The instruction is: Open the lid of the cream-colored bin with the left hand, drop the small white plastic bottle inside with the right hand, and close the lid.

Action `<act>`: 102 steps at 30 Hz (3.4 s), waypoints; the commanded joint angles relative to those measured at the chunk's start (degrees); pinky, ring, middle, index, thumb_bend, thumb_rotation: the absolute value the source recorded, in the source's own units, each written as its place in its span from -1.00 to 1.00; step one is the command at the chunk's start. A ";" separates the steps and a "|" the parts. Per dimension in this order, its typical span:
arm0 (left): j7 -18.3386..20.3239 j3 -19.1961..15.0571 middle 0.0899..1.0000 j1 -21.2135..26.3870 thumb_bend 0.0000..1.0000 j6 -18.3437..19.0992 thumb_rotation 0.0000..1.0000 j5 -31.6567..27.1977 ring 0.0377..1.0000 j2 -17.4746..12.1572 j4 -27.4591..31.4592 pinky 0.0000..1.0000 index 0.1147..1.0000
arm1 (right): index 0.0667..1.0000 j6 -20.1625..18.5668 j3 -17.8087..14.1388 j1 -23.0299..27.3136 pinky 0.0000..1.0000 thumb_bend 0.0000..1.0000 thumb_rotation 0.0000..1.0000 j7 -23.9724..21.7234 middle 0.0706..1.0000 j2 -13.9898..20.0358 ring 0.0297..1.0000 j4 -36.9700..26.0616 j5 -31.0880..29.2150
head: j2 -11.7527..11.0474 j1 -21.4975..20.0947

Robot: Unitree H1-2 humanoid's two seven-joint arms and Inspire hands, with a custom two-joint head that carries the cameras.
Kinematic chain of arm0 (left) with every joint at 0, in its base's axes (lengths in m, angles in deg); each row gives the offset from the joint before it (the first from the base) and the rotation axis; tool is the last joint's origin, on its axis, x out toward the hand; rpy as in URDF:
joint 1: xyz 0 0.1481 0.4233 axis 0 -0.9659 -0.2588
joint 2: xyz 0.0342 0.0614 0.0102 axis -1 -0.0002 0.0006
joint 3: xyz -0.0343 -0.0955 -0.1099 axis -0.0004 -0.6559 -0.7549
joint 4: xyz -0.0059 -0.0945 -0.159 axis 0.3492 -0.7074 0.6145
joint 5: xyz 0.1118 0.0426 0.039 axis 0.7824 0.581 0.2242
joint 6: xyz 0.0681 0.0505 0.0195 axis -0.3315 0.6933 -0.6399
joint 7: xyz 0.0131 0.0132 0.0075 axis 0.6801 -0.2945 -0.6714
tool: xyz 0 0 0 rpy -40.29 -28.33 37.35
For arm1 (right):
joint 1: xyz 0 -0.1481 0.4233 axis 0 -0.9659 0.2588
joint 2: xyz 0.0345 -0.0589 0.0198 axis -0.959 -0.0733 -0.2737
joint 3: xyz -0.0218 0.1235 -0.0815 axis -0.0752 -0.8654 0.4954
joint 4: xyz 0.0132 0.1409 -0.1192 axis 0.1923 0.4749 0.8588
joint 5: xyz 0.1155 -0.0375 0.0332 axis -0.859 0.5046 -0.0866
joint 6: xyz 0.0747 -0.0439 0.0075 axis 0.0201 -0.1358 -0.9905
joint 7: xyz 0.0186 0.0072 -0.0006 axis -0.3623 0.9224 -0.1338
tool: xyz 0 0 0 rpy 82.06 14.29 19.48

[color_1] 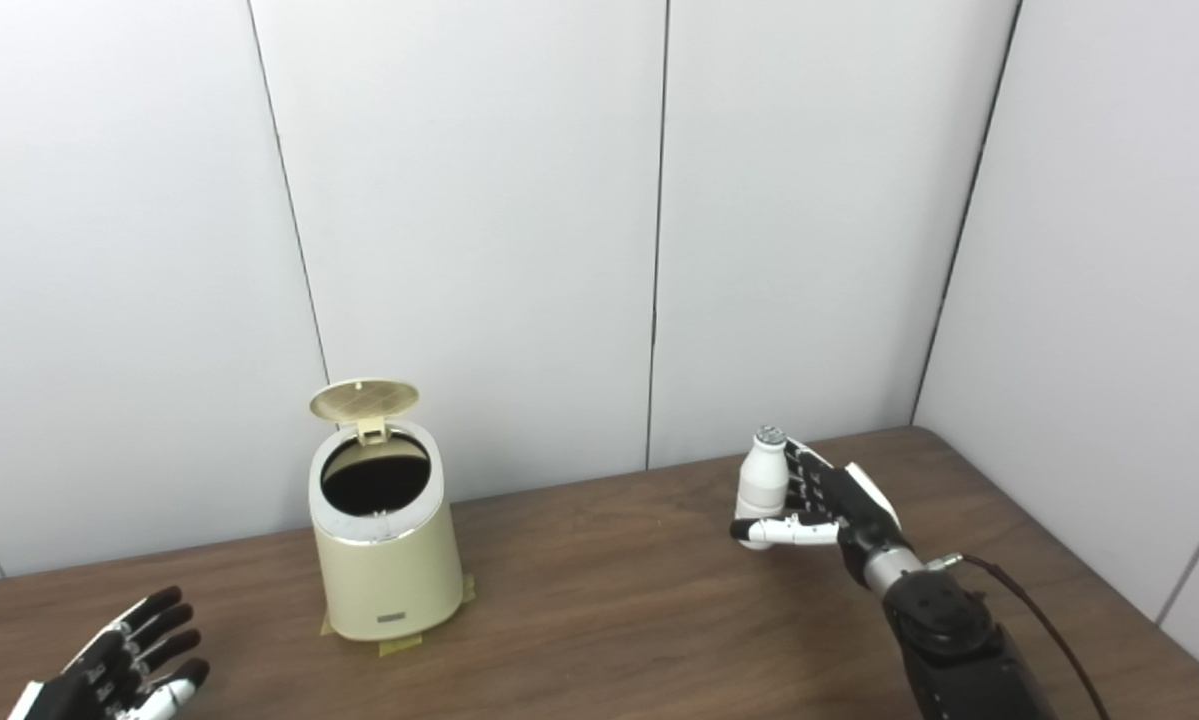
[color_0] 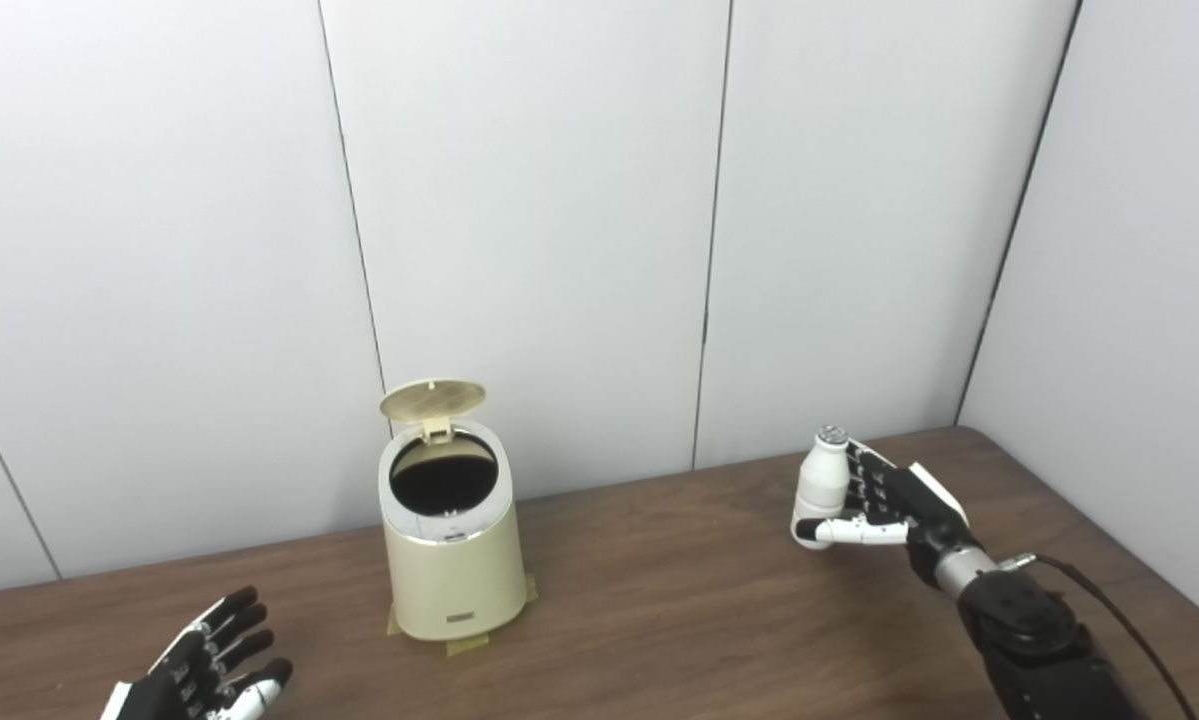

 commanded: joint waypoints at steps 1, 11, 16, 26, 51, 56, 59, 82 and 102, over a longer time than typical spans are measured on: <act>-0.13 0.13 0.72 1.54 -0.03 -1.19 -1.00 -0.08 0.67 -0.45 1.69 0.43 0.74 | 0.81 2.25 -0.14 2.99 0.69 0.69 -0.74 0.81 0.81 0.88 0.71 -0.52 0.25 | 0.05 -0.04; 0.18 0.46 0.71 1.44 0.05 -2.64 -1.00 0.51 0.65 -0.89 1.09 0.40 0.72 | 0.24 4.39 -1.29 5.93 -0.08 0.18 -0.99 11.81 0.06 -2.88 -0.03 3.38 4.34 | 0.71 0.18; 0.31 0.14 0.71 1.30 0.04 -2.01 -1.00 -0.17 0.65 -0.88 1.32 0.42 0.72 | -0.01 9.40 0.99 6.34 -0.27 0.03 -1.00 17.62 -0.10 -2.32 -0.25 6.69 10.00 | 1.01 0.27; -0.11 0.73 0.68 1.49 0.08 -2.32 -1.00 1.28 0.59 -1.04 0.86 0.34 0.69 | 0.03 11.13 4.23 5.10 -0.31 0.02 -1.00 24.39 -0.12 -0.99 -0.29 3.88 18.89 | 1.23 0.48; -2.76 3.96 0.57 2.37 0.28 -6.52 -0.94 6.78 0.44 1.98 -3.55 0.20 0.55 | -0.01 14.01 15.49 13.89 -0.34 0.03 -1.00 12.25 -0.09 -13.07 -0.24 -18.30 22.34 | 0.33 11.60; -3.33 4.31 0.57 2.63 0.32 -7.67 -0.96 6.67 0.44 3.70 -4.44 0.21 0.55 | 0.00 13.65 15.83 16.11 -0.37 0.03 -1.00 10.58 -0.10 -17.81 -0.25 -15.84 19.73 | 0.30 15.19; -3.22 4.54 0.55 2.95 0.36 -8.39 -0.91 6.56 0.44 4.51 -5.15 0.21 0.55 | -0.01 12.32 16.08 17.22 -0.38 0.03 -1.00 10.49 -0.09 -20.37 -0.26 -14.64 19.85 | 0.33 17.17; -6.04 6.42 0.55 2.91 0.37 -7.02 -0.78 9.10 0.47 6.68 -2.93 0.35 0.54 | 0.02 17.14 19.46 26.41 -0.39 -0.02 -1.00 12.98 -0.09 -25.34 -0.25 2.15 21.97 | 1.20 22.18; -6.72 7.42 0.53 2.41 0.40 -6.12 -0.75 9.75 0.43 6.93 -1.87 0.35 0.53 | 0.05 29.18 25.48 30.95 -0.35 -0.02 -1.00 23.21 -0.10 -21.59 -0.28 12.97 25.32 | 2.23 23.06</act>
